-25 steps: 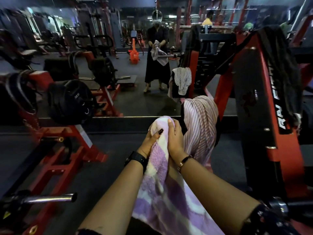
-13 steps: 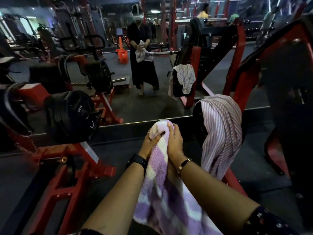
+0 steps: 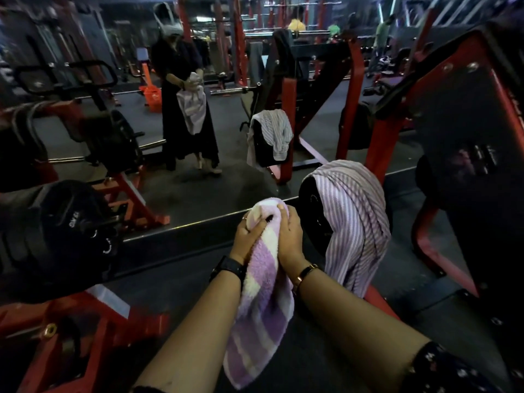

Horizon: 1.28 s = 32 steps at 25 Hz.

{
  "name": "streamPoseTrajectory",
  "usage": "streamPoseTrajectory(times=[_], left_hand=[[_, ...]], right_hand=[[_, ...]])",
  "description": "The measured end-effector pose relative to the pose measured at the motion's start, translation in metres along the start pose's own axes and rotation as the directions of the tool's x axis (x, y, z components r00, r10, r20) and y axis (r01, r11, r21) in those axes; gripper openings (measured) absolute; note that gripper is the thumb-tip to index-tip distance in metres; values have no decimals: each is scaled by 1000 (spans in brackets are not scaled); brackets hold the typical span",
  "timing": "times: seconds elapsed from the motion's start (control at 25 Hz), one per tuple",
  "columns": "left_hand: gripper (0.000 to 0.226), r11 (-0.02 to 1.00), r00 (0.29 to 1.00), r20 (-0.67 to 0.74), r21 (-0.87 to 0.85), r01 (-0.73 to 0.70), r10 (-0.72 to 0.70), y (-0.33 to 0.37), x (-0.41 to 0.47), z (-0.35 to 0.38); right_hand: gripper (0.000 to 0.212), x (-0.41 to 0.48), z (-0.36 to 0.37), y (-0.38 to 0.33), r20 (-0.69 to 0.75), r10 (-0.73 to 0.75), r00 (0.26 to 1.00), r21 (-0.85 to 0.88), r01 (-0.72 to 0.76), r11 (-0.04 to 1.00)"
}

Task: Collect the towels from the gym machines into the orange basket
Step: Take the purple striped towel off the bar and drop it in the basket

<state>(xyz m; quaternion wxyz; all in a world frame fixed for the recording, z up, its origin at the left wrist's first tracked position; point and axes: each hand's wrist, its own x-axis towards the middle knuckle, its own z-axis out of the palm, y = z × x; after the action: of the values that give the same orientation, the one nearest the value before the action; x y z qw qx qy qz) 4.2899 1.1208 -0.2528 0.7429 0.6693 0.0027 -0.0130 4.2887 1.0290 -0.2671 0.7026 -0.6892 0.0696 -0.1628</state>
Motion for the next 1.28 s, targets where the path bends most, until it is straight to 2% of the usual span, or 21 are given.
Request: streamPoseTrajectory(times=[0.12,0.24,0.4,0.48,0.6,0.72,0.84,1.04,1.2,1.28], left_hand=[[16,1000,999,37,2,-2,2,-3,51,15],[19,999,996,84,46,-3,-1,-5,115,40],[31,996,990,133,83,43,-53,-5,195,81],[33,995,986,157,85,46,-59,-6,235,104],[25,994,969,229,77,72,-88,-18,285,133],[8,993,956,271,39,109,-115,-25,327,164],[6,982,931,314,30,187,-187,-34,377,198],[14,928,848,399,274,254,-350,-61,470,243],[19,914,824,426,323,247,-373,-81,533,278],[23,915,836,413,328,234,-362,-98,559,285]], right_hand=[[28,50,-1,9,-27,-15,1000,-11,15,1000],[22,115,-8,17,-74,-14,997,-49,10,999],[38,197,-26,29,-110,-40,993,-154,22,988],[39,237,-37,30,-160,-77,984,-236,38,971],[54,284,-56,37,-261,-99,960,-287,20,958],[48,325,-75,50,-311,-130,941,-303,32,953],[45,373,-93,65,-360,-120,925,-308,3,951],[54,456,-120,100,-433,-115,894,-377,-64,924],[44,510,-145,129,-443,-106,890,-489,-141,861],[41,525,-163,145,-465,-94,880,-559,-209,803]])
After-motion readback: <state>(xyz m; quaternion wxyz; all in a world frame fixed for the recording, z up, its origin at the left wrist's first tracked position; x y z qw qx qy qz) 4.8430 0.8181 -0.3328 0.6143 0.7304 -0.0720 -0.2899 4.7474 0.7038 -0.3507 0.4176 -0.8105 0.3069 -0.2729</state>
